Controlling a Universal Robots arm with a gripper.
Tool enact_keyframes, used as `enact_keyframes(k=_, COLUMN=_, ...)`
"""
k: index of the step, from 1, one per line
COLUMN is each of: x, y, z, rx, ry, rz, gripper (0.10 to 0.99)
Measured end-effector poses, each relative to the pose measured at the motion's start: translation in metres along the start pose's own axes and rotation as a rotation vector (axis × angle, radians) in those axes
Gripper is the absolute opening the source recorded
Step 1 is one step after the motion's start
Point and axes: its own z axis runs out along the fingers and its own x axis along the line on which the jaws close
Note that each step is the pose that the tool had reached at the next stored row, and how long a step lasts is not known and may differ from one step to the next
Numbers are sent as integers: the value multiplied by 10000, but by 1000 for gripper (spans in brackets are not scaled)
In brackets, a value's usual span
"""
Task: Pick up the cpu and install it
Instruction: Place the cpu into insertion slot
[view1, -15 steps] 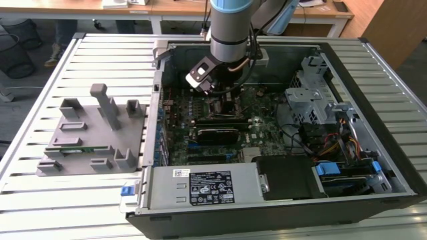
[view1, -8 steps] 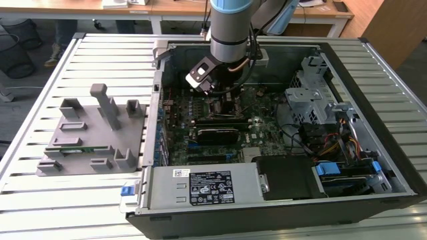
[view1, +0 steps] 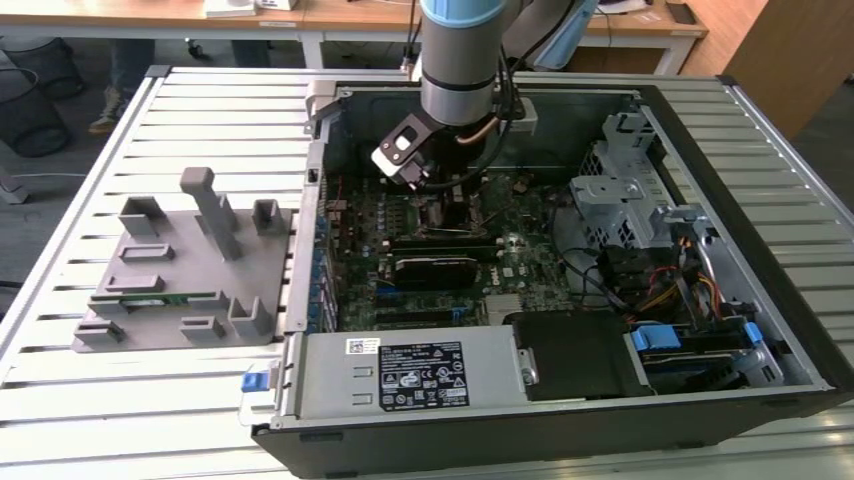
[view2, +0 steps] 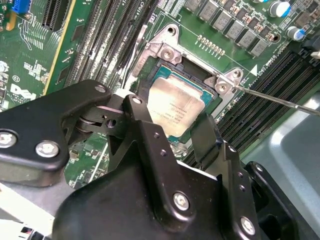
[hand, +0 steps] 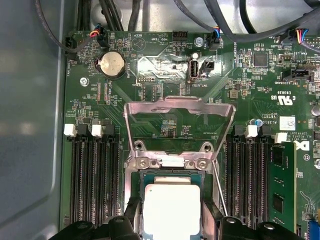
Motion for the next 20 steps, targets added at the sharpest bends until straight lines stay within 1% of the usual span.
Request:
enact_keyframes(k=4, x=-1, y=0, z=-15, rx=3, ry=-5, rz=0, gripper=604)
enact_keyframes(k=8, x=0, y=3, z=-95, rx=4, ry=-2, rz=0, gripper=604)
enact_keyframes(k=10, x=1, y=4, z=-134, rx=13, ry=-3, rz=1, gripper=588)
enact_keyframes(k=12, x=1, y=6, z=-167, rx=24, ry=-2, rz=0, gripper=467)
enact_keyframes(k=13, x=1, y=7, z=-183, rx=32, ry=-2, rz=1, gripper=467)
enact_keyframes(k=15, x=1, y=8, z=-216, rx=50, ry=-2, rz=1, gripper=349)
enact_keyframes(k=16, x=2, y=9, z=-231, rx=56, ry=-2, rz=1, gripper=349)
enact_keyframes(k=19, x=2, y=11, z=-283, rx=76, ry=-3, rz=1, gripper=173)
enact_keyframes(k=20, x=2, y=12, z=-295, rx=77, ry=-2, rz=0, gripper=173)
